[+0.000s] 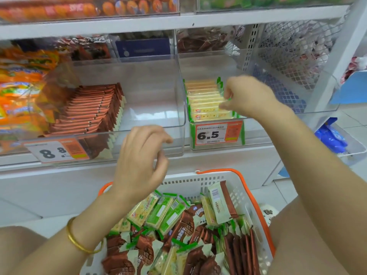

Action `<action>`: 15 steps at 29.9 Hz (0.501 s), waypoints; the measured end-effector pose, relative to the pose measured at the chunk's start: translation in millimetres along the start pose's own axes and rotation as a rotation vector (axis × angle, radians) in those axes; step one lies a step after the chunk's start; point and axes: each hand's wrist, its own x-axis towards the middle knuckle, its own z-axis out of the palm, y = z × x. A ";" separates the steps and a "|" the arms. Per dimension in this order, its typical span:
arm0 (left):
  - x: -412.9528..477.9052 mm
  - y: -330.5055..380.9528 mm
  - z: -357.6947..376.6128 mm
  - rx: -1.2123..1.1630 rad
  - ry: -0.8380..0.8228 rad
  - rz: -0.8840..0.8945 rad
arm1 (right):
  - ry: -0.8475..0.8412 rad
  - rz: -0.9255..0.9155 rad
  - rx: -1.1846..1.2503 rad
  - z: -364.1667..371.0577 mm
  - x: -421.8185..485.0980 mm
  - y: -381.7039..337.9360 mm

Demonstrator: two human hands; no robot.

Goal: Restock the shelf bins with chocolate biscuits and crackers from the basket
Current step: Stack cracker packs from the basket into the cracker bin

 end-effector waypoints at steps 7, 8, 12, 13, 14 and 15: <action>-105.0 -75.4 29.9 0.207 -1.043 -0.483 | -0.154 -0.491 0.175 55.0 -88.2 -79.1; -112.9 -85.0 36.4 0.234 -1.117 -0.569 | -0.297 -0.532 0.151 75.8 -87.5 -87.6; -142.9 -117.4 48.5 0.542 -0.936 -0.792 | -0.612 -0.523 0.096 151.0 -82.4 -92.1; -151.1 -123.7 50.7 0.636 -0.900 -0.809 | -0.636 -0.513 0.088 161.5 -82.4 -88.9; -157.7 -128.6 53.2 0.699 -0.882 -0.814 | -0.655 -0.504 0.080 168.6 -82.5 -85.7; -164.1 -133.3 57.0 0.724 -0.880 -0.828 | -0.669 -0.495 0.070 172.4 -82.4 -83.3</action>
